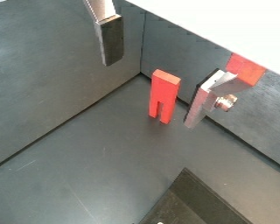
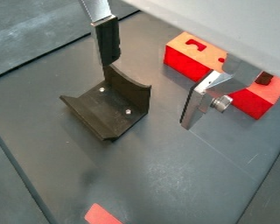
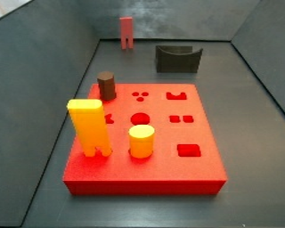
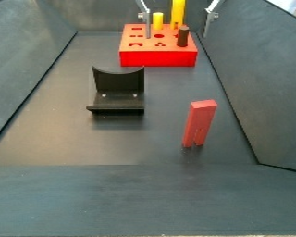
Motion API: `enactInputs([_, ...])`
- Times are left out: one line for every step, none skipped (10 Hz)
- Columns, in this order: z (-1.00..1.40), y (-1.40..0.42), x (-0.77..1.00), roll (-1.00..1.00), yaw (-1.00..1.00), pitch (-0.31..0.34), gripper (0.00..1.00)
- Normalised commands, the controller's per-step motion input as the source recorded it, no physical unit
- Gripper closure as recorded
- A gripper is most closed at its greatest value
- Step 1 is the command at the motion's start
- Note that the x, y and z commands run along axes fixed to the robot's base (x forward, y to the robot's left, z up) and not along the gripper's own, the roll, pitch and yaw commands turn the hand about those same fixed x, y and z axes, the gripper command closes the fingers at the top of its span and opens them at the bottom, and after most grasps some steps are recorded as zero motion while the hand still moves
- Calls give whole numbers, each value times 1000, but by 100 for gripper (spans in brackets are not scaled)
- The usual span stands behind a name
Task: Pick up the double-square object. Move up. Move to above the board. Insert the double-square object.
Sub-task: Pick up the double-square object.
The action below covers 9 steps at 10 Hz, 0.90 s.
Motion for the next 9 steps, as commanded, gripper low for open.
enactInputs([-171, 394, 0, 0, 0, -20, 0])
enactInputs([-591, 837, -206, -106, 214, -213, 0])
enactInputs([-686, 820, -389, -60, 243, -264, 0])
enactInputs([-711, 771, -277, -56, 237, -251, 0])
enactInputs([-697, 786, -357, -64, 194, -254, 0])
enactInputs([-706, 740, -411, -50, 157, -261, 0])
enactInputs([-671, 683, -366, -71, 151, -276, 0])
enactInputs([-709, 417, -94, -74, 169, -253, 0])
enactInputs([0, 129, 0, -86, 0, -39, 0])
